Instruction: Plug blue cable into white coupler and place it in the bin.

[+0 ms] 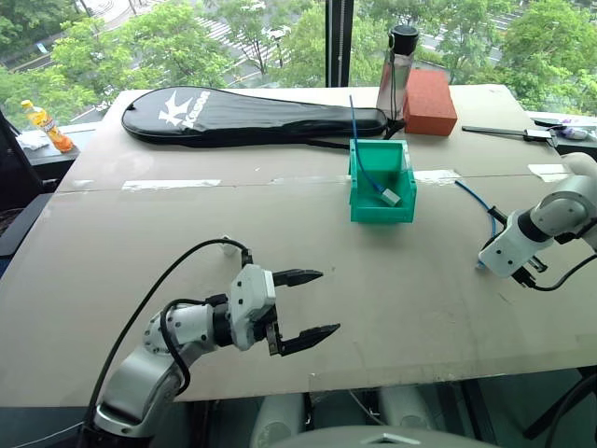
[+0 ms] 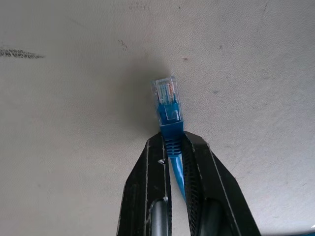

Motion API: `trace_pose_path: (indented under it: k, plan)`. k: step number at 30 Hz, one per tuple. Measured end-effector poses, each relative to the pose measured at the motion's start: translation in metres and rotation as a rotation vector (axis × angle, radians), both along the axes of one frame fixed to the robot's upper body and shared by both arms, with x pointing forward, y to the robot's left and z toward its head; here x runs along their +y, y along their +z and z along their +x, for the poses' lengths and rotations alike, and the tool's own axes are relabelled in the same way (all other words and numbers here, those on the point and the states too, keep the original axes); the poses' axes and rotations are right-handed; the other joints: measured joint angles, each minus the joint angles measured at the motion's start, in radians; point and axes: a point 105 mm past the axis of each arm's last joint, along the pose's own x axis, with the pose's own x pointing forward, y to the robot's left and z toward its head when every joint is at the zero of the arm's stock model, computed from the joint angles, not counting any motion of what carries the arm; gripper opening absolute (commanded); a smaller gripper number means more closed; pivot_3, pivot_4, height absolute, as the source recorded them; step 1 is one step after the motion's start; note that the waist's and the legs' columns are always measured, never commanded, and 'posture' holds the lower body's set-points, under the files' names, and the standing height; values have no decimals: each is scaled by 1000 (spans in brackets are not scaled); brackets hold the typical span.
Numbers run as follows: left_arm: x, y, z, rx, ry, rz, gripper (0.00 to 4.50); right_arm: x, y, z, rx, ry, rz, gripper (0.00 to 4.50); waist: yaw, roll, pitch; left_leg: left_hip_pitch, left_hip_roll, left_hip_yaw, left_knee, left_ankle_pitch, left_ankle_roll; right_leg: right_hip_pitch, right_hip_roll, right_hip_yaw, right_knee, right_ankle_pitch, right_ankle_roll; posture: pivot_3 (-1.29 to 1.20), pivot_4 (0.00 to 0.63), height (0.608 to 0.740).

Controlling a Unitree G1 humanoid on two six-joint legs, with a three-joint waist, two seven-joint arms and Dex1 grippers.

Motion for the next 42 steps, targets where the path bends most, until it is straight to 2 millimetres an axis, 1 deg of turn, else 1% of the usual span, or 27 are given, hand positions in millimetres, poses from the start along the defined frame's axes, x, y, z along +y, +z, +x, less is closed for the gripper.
trace_pose_path:
  k: [2,4,5,6,7,8,9,10,14,15,16,17,20,24,26,27,28,30,32,33,34,37,39,40,42]
  plan:
    - [0,0,0,2,0,1,4500,2,1,-1,20,-26,16,37,1,0,0,-1,0,0,0,0,0,-1,0,0,0,0,0,0,150,740]
    - [0,0,0,4,1,1,4500,9,1,-3,47,-56,59,37,2,0,0,-1,0,0,-2,0,0,-1,0,0,0,0,0,0,150,740]
    - [0,0,0,4,0,1,4500,16,2,-6,78,-97,106,37,3,0,0,-1,0,-1,-2,0,0,-2,-1,0,0,0,0,0,150,740]
    - [0,0,0,5,0,1,4500,29,5,-8,113,-134,178,37,4,1,1,-2,0,-1,-2,0,0,-2,-1,1,0,0,0,0,150,740]
    - [0,0,1,5,0,1,4500,34,8,-9,124,-148,206,37,4,2,1,-2,0,-1,-2,0,0,-3,-1,1,0,0,0,0,150,740]
    - [0,0,1,5,0,1,4500,44,12,-10,142,-189,263,37,6,2,1,-3,0,-2,-3,0,0,-3,-1,1,0,0,0,0,150,740]
    - [0,0,1,5,0,2,4500,60,18,-11,160,-249,333,37,8,2,1,-3,0,-2,-3,0,0,-3,-1,1,0,0,0,0,150,740]
    - [0,0,1,4,0,1,4500,63,20,-11,163,-254,342,37,10,2,1,-3,0,-3,-3,0,0,-3,-2,1,0,0,0,0,150,740]
    - [1,0,3,7,10,-3,4500,86,27,-17,204,-419,406,37,27,3,2,-5,0,-3,-2,0,-1,-5,-3,0,-1,0,0,0,150,740]
    - [2,0,4,12,19,-5,4500,99,26,-19,220,-454,422,37,27,2,1,-5,0,-3,-3,0,-1,-5,-3,0,-1,0,0,0,150,740]
    - [3,-1,5,14,24,-4,4500,108,24,-20,233,-457,430,37,27,2,1,-5,0,-4,-2,0,-1,-5,-3,0,-1,0,0,0,150,740]
    - [6,-1,6,16,36,-2,4500,126,19,-22,261,-469,439,37,24,2,1,-6,0,-3,-3,0,-1,-6,-3,0,-1,0,0,0,150,740]
    - [10,-5,10,32,51,2,4500,159,11,-23,292,-478,455,37,24,3,1,-9,0,-3,-2,0,-1,-10,-3,-2,-1,0,0,0,150,740]
    - [17,-12,15,50,66,15,4500,191,12,-16,284,-487,502,37,28,3,1,-19,-1,-5,-1,2,-3,-17,-3,-7,-1,0,0,0,150,740]
    - [19,-13,18,45,73,19,4500,202,9,-15,285,-481,510,727,30,3,1,-20,-2,-5,-1,3,-5,-17,-3,-7,-2,0,0,0,150,740]
    - [21,-14,20,44,77,23,4500,205,6,-15,289,-477,508,1000,31,3,1,-20,-2,-5,-2,3,-6,-17,-3,-8,-2,0,0,0,150,740]
    - [21,-14,21,42,79,25,4500,205,4,-15,290,-482,508,1469,31,3,1,-20,-3,-6,-2,3,-5,-17,-2,-8,-2,0,0,0,150,740]
    - [24,-16,24,43,87,29,4500,204,3,-11,275,-501,521,2548,30,3,1,-20,-4,-6,-2,3,-5,-17,-1,-8,-2,0,0,0,150,740]
    - [26,-17,28,43,96,36,4500,203,5,-10,283,-520,556,3523,29,3,1,-20,-5,-6,-2,1,-2,-17,-1,-8,-2,1,0,0,150,740]
    - [26,-16,30,38,99,40,4500,203,9,-10,296,-537,602,3929,30,3,1,-20,-5,-6,-2,1,-2,-17,-1,-8,-2,2,3,0,150,740]
    - [27,-16,32,31,103,54,4500,205,18,-9,303,-546,671,4447,30,3,1,-20,-5,-7,-2,1,-2,-17,-1,-8,-2,3,4,0,150,740]
    - [28,-17,41,30,129,102,4500,205,44,-13,327,-534,843,4447,30,3,1,-20,-4,-9,-2,1,-2,-16,0,-10,-1,3,4,0,150,740]
    - [26,-16,51,26,128,134,4500,199,62,-24,364,-502,1015,4447,39,3,1,-20,-5,-12,-2,1,-2,-15,1,-12,-1,3,4,0,150,740]
    - [26,-15,52,24,124,140,4500,198,65,-26,368,-497,1043,4447,40,3,1,-20,-5,-12,-2,1,-2,-15,1,-12,-1,3,5,0,150,740]
    - [20,-15,59,12,88,169,4500,184,71,-37,371,-516,1159,4447,49,2,1,-20,-5,-12,-2,1,-2,-15,1,-12,-2,3,5,0,150,740]
